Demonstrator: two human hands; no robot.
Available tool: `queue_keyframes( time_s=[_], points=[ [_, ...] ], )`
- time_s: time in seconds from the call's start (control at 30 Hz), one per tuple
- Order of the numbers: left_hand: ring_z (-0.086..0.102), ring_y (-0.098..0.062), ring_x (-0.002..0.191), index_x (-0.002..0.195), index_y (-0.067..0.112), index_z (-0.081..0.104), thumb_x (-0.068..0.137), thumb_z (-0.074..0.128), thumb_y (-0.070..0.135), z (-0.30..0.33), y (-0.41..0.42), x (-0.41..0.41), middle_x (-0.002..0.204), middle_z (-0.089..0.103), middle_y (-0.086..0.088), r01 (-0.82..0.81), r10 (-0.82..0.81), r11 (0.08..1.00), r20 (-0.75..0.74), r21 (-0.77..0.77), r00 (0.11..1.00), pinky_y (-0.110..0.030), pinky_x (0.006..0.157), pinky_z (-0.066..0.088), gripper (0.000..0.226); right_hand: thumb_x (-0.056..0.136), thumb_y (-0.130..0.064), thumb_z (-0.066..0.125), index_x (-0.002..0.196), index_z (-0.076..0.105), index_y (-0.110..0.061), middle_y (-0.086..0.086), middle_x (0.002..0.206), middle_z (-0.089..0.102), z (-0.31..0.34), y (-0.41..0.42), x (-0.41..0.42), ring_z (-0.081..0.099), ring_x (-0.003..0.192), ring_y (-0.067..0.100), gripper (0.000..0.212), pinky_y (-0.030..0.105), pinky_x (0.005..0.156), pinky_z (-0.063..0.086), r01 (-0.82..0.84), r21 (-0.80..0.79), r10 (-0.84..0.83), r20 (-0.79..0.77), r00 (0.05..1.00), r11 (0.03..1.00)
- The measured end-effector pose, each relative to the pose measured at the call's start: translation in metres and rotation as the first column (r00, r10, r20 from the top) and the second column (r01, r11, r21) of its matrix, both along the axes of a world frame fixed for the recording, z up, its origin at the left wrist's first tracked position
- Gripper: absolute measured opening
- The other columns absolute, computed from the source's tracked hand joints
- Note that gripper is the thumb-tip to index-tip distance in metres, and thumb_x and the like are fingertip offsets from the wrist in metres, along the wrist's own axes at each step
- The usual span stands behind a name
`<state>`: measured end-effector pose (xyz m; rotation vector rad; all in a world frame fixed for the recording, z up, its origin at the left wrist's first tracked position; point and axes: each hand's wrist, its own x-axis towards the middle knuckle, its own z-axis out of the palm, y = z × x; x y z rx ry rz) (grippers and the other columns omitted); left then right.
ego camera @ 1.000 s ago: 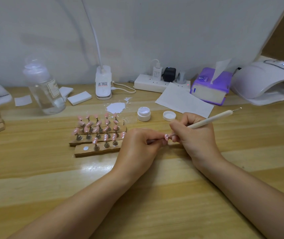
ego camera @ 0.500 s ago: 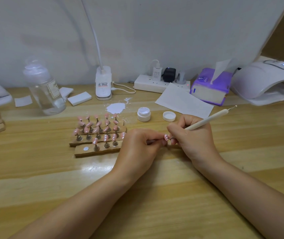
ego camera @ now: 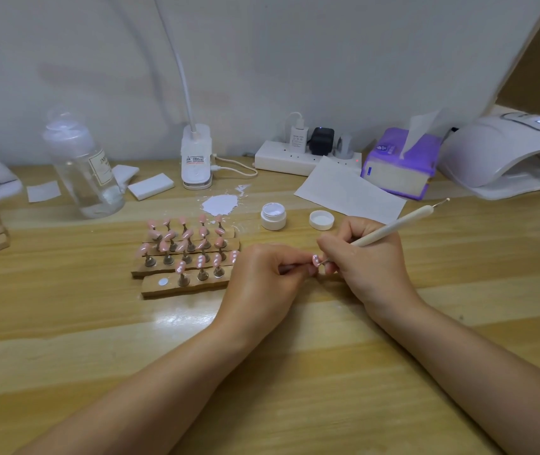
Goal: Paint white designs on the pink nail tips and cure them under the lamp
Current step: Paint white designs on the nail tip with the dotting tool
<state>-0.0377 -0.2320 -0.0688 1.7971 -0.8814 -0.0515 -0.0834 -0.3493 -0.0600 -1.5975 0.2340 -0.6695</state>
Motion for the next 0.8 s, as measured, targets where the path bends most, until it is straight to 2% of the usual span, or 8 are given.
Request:
queue_keyframes(
  time_s=[0.13,0.53,0.7,0.8],
  points=[
    [0.056,0.012,0.061,0.081,0.013,0.076,0.079,0.067,0.001,0.0,-0.0004,-0.0001,0.067,0.066,0.013,-0.006,0.006,1.0,-0.008,0.002,1.0,-0.01,0.063,0.044,0.016,0.07,0.013,0.053,0.044,0.038,-0.006,0.001,0.033,0.048,-0.0002,-0.0002,0.0,0.053,0.035,0.008,0.036,0.012,0.039,0.038,-0.006,-0.003,0.006,0.0,1.0,1.0],
    [0.054,0.015,0.059,0.081,0.012,0.076,0.079,0.067,0.0,0.0011,0.0001,-0.0006,0.064,0.062,0.022,-0.004,0.004,1.0,-0.002,0.007,1.0,-0.004,0.061,0.039,0.016,0.07,0.013,0.053,0.047,0.04,-0.003,-0.001,0.033,0.048,0.0001,0.0002,-0.0005,0.051,0.034,0.005,0.032,0.012,0.04,0.038,0.002,-0.019,-0.002,0.002,1.0,1.0],
    [0.057,0.01,0.063,0.082,0.013,0.076,0.079,0.067,0.0,0.0011,-0.0002,-0.0008,0.068,0.067,0.013,-0.007,0.007,1.0,-0.014,0.006,1.0,-0.012,0.063,0.045,0.016,0.069,0.011,0.054,0.045,0.041,-0.004,-0.001,0.034,0.049,-0.0008,-0.0007,0.0,0.051,0.036,0.006,0.031,0.014,0.041,0.04,0.009,-0.038,-0.009,-0.003,1.0,0.999],
    [0.056,0.011,0.062,0.081,0.013,0.076,0.079,0.067,-0.001,0.0011,0.0002,-0.0008,0.067,0.066,0.014,-0.011,0.011,1.0,-0.008,0.006,1.0,-0.012,0.064,0.045,0.017,0.069,0.012,0.053,0.045,0.04,-0.004,0.0,0.034,0.049,-0.0008,-0.0006,-0.0001,0.051,0.035,0.005,0.031,0.013,0.041,0.039,0.01,-0.026,-0.01,0.004,1.0,1.0]
  ],
)
